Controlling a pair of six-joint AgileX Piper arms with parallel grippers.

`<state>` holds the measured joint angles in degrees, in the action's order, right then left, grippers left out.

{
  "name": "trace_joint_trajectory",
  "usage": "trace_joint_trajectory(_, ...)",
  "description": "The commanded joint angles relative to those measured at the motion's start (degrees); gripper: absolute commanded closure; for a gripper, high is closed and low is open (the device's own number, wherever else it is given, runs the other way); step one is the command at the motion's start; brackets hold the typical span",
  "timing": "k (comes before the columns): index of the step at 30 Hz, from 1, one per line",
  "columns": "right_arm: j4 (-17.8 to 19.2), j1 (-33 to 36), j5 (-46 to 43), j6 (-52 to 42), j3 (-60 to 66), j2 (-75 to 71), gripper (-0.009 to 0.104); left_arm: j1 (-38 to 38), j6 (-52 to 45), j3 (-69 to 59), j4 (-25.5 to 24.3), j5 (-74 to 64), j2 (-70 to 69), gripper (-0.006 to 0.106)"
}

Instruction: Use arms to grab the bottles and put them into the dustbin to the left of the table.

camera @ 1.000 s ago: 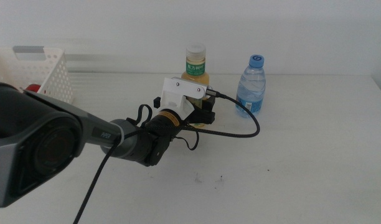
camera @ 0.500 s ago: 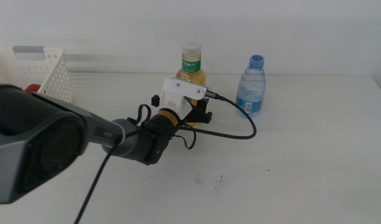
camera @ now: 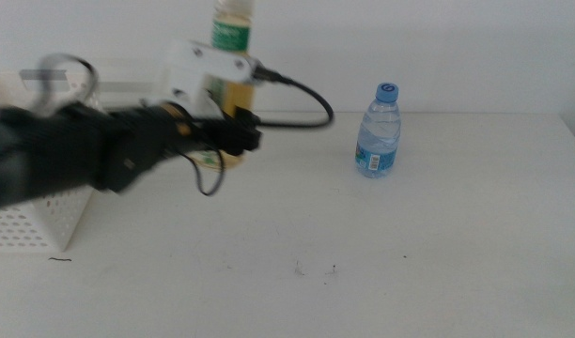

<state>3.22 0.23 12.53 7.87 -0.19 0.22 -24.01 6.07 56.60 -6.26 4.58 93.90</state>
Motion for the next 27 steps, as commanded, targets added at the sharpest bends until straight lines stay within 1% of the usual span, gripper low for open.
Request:
trace_joint_trajectory(1, 0.7, -0.3, -0.6, -0.2, 0.2, -0.2, 0.007, 1.1, 2.2, 2.4, -2.5, -8.7, -6.0, 0.091)
trace_joint_trajectory(3, 0.7, -0.3, -0.6, -0.2, 0.2, -0.2, 0.007, 2.2, 0.9, 5.5, -2.0, -19.1, -8.6, 0.091)
trace_joint_trajectory(5, 0.7, -0.3, -0.6, -0.2, 0.2, -0.2, 0.007, 3.9, -2.2, 9.4, -0.3, -27.7, -9.4, 0.091)
trace_joint_trajectory(8, 0.7, -0.3, -0.6, -0.2, 0.2, -0.2, 0.007, 7.7, -10.8, 15.6, 6.3, -38.8, -9.5, 0.091)
trace_joint_trajectory(10, 0.7, -0.3, -0.6, -0.2, 0.2, -0.2, 0.007, 11.6, -17.5, 20.0, 12.0, -45.1, -9.1, 0.091)
trace_joint_trajectory(12, 0.7, -0.3, -0.6, -0.2, 0.2, -0.2, 0.007, 15.3, -22.7, 24.0, 15.5, -50.0, -8.1, 0.091)
trace_joint_trajectory(13, 0.7, -0.3, -0.6, -0.2, 0.2, -0.2, 0.007, 17.5, -24.3, 26.2, 16.3, -52.7, -7.3, 0.091)
trace_joint_trajectory(19, 0.7, -0.3, -0.6, -0.2, 0.2, -0.2, 0.007, 28.9, -28.5, 39.6, 16.7, -64.4, 0.3, 0.091)
trace_joint_trajectory(24, 0.7, -0.3, -0.6, -0.2, 0.2, -0.2, 0.007, 35.8, -31.6, 50.5, 16.7, -74.4, 9.2, 0.091)
trace_joint_trajectory(27, 0.7, -0.3, -0.6, 0.0, 0.2, -0.2, 0.007, 38.7, -33.5, 54.0, 16.7, -74.5, 13.5, 0.091)
